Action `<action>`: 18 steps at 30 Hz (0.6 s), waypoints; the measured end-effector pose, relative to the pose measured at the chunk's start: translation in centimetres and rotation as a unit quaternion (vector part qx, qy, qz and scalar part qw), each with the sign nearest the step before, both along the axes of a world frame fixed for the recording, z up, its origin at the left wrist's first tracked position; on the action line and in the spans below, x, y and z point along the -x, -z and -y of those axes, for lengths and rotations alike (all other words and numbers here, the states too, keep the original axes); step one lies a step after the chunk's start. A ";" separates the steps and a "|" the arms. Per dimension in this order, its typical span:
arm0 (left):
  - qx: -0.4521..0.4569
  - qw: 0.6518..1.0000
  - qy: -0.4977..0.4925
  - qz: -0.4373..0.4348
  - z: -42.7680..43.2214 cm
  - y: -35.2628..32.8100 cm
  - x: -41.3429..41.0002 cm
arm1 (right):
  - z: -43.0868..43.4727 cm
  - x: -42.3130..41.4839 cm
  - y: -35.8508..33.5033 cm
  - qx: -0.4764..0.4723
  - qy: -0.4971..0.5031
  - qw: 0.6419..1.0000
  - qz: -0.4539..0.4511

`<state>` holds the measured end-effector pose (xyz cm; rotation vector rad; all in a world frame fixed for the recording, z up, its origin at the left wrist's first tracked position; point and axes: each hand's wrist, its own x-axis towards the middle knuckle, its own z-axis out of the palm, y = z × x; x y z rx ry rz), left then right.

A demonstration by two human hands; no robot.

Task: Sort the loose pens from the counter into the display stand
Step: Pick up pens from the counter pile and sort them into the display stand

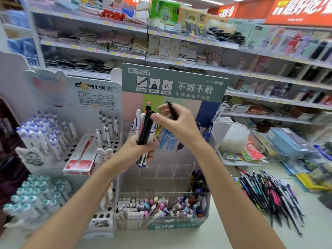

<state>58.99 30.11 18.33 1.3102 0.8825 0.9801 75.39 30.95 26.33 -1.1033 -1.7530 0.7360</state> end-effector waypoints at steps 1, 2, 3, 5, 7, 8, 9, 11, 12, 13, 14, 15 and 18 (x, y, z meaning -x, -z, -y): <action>-0.005 1.000 -0.002 -0.001 -0.1 0.1 -0.4 | 0.2 0.6 0.3 -0.006 0.004 1.000 0.024; -0.011 1.000 -0.002 0.000 -0.1 0.2 -0.6 | 0.3 1.1 0.6 -0.017 0.013 0.999 0.029; -0.018 1.000 -0.003 0.003 -0.1 0.3 -0.7 | 0.3 1.3 0.7 -0.027 0.021 0.999 0.027; -0.031 0.999 -0.007 0.001 -0.1 0.5 -0.7 | 0.1 1.1 0.8 -0.031 0.021 0.999 0.027; -0.037 0.999 -0.006 -0.001 0.1 0.5 -0.6 | 0.2 0.9 0.8 -0.029 0.013 0.999 0.032; -0.033 0.999 0.002 0.016 0.2 0.5 -0.5 | 0.2 0.8 0.8 -0.023 0.013 0.999 0.025; -0.023 0.998 0.013 0.050 0.3 0.5 -0.5 | 0.3 0.6 0.8 -0.016 0.014 1.000 0.010; 0.003 0.991 0.031 0.126 0.6 0.5 -0.3 | 0.4 0.4 0.9 -0.007 0.017 1.000 -0.021; 0.008 0.988 0.036 0.153 0.7 0.5 -0.2 | 0.4 0.4 1.1 -0.005 0.017 0.999 -0.035; 0.008 0.984 0.040 0.171 0.7 0.5 -0.1 | 0.5 0.4 1.2 -0.004 0.015 0.999 -0.046; 0.008 0.982 0.042 0.182 0.8 0.6 -0.1 | 0.5 0.5 1.3 -0.001 0.010 0.998 -0.056; 0.010 0.981 0.041 0.187 0.9 0.7 0.0 | 0.6 0.7 1.5 0.005 0.006 0.998 -0.069; 0.009 0.982 0.020 0.185 0.9 0.7 0.0 | 0.8 1.2 1.7 0.036 -0.006 0.992 -0.124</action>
